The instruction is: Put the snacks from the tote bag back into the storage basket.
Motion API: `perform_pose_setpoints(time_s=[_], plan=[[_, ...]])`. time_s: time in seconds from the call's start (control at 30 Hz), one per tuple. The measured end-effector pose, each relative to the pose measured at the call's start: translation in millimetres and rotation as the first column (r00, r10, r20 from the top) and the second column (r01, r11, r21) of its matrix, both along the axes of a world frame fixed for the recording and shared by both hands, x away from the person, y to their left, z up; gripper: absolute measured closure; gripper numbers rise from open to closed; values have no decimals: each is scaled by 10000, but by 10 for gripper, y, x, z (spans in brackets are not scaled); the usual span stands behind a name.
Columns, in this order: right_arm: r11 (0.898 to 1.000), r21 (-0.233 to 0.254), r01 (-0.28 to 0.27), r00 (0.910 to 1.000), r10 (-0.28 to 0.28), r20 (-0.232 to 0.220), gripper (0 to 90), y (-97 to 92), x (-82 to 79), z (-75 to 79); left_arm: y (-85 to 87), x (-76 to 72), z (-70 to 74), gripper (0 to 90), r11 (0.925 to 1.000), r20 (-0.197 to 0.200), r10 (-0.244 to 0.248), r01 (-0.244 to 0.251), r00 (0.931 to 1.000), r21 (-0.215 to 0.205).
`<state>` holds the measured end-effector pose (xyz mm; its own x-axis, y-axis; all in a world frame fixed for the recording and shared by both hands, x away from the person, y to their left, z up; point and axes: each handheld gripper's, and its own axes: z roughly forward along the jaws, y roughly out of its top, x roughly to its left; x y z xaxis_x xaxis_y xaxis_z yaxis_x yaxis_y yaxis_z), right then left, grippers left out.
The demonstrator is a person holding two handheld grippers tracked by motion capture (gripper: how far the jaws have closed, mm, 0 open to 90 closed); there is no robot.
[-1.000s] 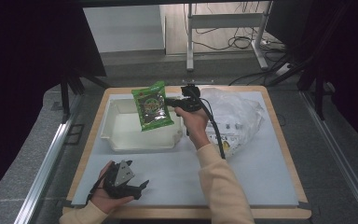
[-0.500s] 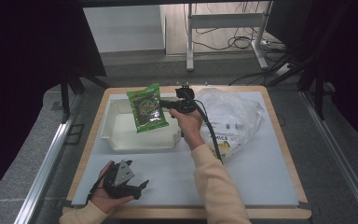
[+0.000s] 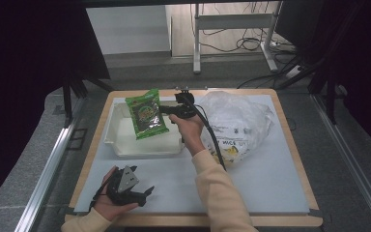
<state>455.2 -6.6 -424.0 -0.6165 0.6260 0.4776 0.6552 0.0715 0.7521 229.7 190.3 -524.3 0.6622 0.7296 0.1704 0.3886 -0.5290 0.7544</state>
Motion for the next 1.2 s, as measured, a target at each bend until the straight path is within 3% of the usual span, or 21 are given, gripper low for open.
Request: perform_pose_setpoints(time_s=[0.57, 1.03, 1.2], plan=[[9997, -128, 187, 9990, -192, -399, 900, 386, 41, -282, 5, 5, 3, 100, 9999, -65, -14, 13, 10000, -118], [9982, -289, 528, 9966, -545, -615, 900, 549, 79, -468, 9, 15, 3, 99, 10000, -68, -37, 36, 10000, -90], [9940, -780, 761, 9955, -802, -507, 899, 635, 80, -578, 11, 20, 2, 100, 10000, -68, -26, 25, 10000, -92]])
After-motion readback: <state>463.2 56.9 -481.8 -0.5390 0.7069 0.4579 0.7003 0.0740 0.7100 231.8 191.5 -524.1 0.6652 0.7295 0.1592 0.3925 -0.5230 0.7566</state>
